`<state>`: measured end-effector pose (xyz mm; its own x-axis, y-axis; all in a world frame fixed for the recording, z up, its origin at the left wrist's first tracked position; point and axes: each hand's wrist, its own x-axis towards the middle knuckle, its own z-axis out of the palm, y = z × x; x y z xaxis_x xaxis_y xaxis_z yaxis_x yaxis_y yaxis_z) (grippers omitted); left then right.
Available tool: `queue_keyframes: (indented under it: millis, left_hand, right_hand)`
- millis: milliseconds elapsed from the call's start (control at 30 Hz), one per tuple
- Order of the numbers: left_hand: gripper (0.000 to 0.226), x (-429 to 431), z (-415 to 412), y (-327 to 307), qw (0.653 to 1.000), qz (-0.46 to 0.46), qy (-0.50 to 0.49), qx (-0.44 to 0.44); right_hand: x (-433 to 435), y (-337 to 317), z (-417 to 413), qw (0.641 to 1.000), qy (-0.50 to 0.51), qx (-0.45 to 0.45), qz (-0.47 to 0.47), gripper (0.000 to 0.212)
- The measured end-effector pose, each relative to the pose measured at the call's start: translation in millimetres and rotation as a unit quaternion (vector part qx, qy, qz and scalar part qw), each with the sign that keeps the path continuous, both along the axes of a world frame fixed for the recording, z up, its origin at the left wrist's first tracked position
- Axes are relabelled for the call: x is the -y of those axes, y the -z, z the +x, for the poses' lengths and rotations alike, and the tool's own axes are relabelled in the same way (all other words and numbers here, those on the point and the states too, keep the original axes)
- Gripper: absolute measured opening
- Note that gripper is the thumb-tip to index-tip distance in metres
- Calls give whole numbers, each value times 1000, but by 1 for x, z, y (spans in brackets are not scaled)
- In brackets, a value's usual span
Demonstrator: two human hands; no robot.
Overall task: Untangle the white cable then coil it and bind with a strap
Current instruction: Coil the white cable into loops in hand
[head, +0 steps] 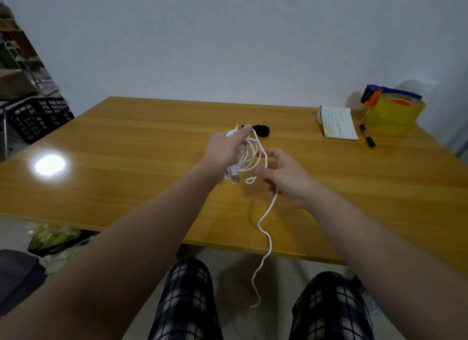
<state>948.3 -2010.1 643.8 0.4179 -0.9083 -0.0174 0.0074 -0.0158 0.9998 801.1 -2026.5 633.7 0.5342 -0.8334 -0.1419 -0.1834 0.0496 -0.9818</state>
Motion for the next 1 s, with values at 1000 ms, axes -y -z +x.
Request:
queue_keyframes:
  millis: [1000]
  left_hand:
    - [33,15,36,-36,933,-130,-153,-300]
  right_hand:
    - [35,5,-32,747,32,-430,-506,46]
